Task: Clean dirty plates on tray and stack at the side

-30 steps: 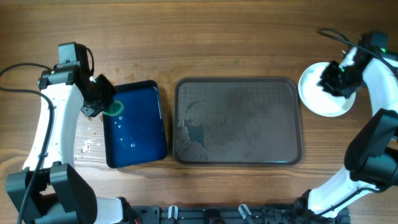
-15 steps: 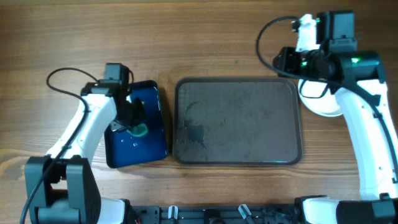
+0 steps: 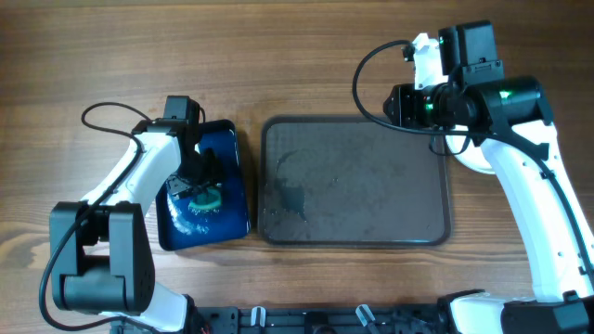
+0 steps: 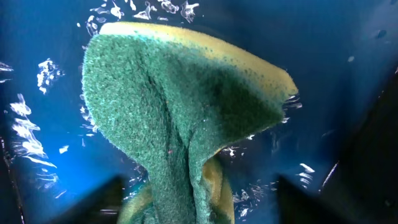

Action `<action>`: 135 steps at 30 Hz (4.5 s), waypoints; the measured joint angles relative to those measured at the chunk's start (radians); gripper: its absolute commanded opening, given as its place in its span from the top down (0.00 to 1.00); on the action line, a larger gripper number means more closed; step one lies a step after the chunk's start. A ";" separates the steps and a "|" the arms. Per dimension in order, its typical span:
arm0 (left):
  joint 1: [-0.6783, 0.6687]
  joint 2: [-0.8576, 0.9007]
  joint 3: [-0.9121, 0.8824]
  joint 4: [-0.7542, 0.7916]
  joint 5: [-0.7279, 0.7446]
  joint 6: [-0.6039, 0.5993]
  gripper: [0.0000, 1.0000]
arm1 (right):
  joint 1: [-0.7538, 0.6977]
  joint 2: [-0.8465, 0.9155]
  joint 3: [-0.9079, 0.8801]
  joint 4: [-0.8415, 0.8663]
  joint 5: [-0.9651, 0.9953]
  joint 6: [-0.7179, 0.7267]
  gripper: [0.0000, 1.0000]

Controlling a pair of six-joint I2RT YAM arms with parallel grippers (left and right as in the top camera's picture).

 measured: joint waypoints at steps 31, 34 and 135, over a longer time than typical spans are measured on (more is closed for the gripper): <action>-0.302 -0.839 0.257 -0.314 -0.126 0.047 0.00 | 0.000 -0.640 0.000 0.059 0.223 -0.311 0.01; -0.303 -0.904 0.257 -0.327 -0.142 0.047 0.00 | 0.000 -0.638 0.000 0.049 0.223 -0.311 0.00; 0.018 -1.430 -0.456 0.935 -0.006 0.111 0.00 | 0.000 -0.631 0.000 -0.087 0.226 -0.311 0.00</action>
